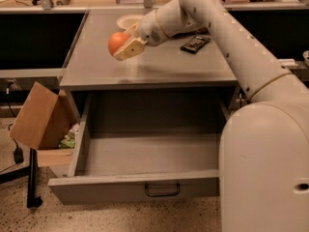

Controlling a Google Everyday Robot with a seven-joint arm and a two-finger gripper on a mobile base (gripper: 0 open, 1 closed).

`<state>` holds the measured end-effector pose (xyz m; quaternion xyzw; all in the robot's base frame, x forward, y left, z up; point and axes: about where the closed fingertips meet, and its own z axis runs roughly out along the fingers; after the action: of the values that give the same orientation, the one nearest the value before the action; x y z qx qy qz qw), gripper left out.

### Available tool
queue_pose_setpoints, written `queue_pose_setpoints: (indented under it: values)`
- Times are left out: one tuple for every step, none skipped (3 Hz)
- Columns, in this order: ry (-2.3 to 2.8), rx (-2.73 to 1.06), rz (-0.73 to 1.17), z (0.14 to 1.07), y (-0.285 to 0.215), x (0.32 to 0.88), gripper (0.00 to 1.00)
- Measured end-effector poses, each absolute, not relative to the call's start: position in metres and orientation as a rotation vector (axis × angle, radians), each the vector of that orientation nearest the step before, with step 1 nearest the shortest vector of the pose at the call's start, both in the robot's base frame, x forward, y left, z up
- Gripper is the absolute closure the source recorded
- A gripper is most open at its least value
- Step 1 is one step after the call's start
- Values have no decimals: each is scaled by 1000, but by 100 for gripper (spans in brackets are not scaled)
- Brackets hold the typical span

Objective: Place orange into top drawer

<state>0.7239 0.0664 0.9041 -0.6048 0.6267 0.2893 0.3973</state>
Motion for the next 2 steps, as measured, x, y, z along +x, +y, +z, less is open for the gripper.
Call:
queue_pose_setpoints:
  values:
    - [1586,-1533,734,904,67,724,100]
    - [1533,-1639,738,893,78,697,100]
